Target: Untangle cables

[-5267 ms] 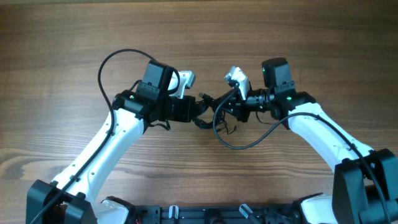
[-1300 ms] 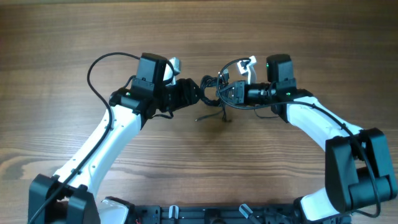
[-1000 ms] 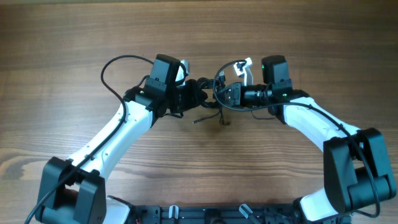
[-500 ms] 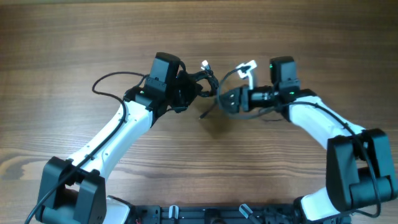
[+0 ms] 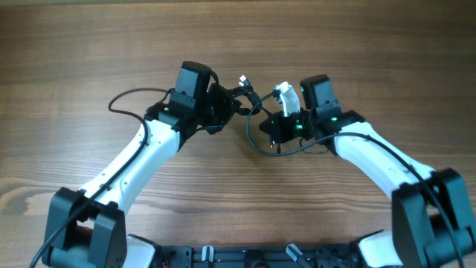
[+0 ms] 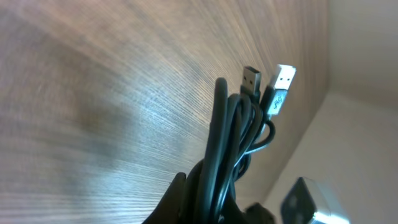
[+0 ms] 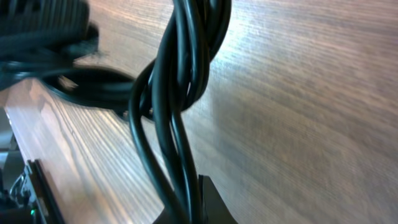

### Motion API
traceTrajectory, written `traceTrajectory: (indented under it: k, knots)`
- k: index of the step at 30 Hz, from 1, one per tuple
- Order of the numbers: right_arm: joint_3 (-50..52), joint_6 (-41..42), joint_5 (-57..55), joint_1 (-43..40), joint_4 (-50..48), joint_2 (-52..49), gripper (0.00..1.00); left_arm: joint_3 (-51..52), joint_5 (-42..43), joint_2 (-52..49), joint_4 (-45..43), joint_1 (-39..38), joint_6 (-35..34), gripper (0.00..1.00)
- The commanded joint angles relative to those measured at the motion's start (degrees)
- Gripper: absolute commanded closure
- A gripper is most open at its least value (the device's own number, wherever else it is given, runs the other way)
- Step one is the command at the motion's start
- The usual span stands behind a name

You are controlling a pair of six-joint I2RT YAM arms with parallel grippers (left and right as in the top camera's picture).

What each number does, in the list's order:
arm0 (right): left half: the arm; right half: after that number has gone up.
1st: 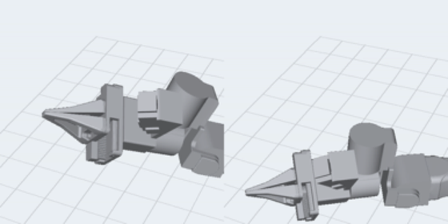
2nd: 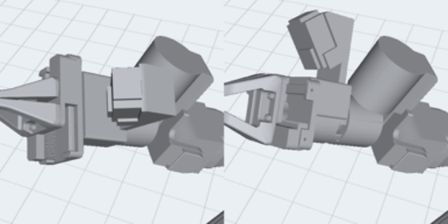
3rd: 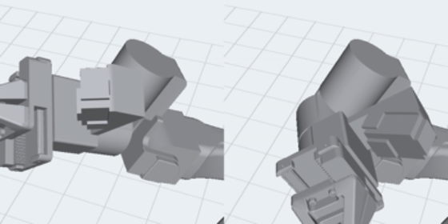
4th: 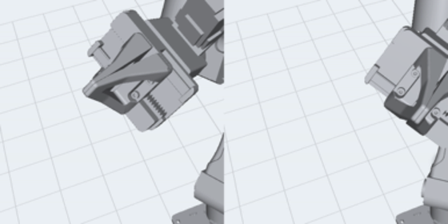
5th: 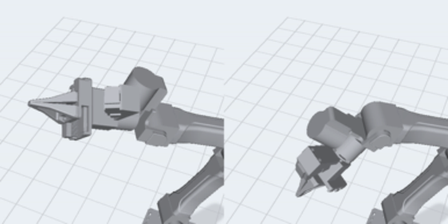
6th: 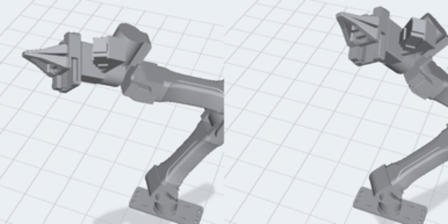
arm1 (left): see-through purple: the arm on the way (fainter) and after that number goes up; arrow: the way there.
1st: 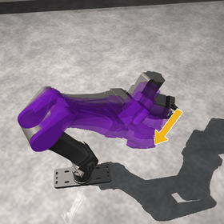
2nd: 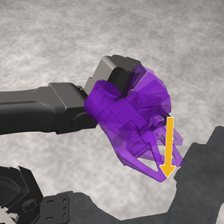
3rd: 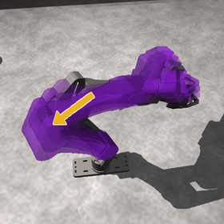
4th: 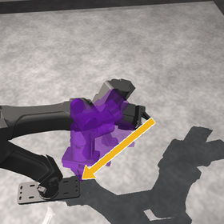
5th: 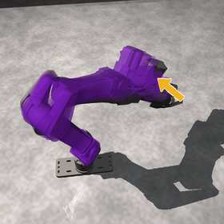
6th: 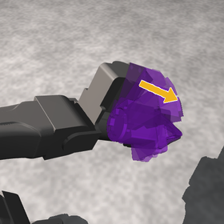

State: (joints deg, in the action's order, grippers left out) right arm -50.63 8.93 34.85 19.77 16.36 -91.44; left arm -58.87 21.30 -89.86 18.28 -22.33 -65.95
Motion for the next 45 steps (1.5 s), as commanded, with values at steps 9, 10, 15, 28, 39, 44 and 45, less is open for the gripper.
traceTrajectory:
  k: [9,10,15,28,39,44,45]
  knots:
    - [0.1,2.1,5.0,-0.9,2.8,12.6,0.96,-0.2,-3.9,0.0,-12.8,-9.9,34.3,0.96]
    - [0.1,2.1,4.9,-0.9,2.8,12.5,0.96,-0.2,-5.4,0.0,-12.7,-11.2,34.3,0.96]
    - [0.1,6.7,3.7,-3.9,7.1,12.6,0.96,-0.2,-23.7,0.0,-7.1,-14.6,34.2,0.96]
    - [0.1,12.1,5.3,-9.9,4.9,12.2,0.96,-0.2,-12.6,0.0,-9.1,-14.8,34.2,0.96]
    - [0.1,10.3,8.0,-9.8,4.3,9.9,0.96,-0.2,-5.4,-0.2,-14.1,-18.1,37.5,0.96]
    - [0.1,10.8,4.2,-9.8,2.3,9.9,0.96,-0.2,-5.3,-0.2,-11.6,-18.4,38.8,0.96]
    - [0.1,10.8,2.8,-9.8,2.3,9.9,0.96,-0.2,-5.2,-0.2,-11.6,-18.4,38.8,0.96]
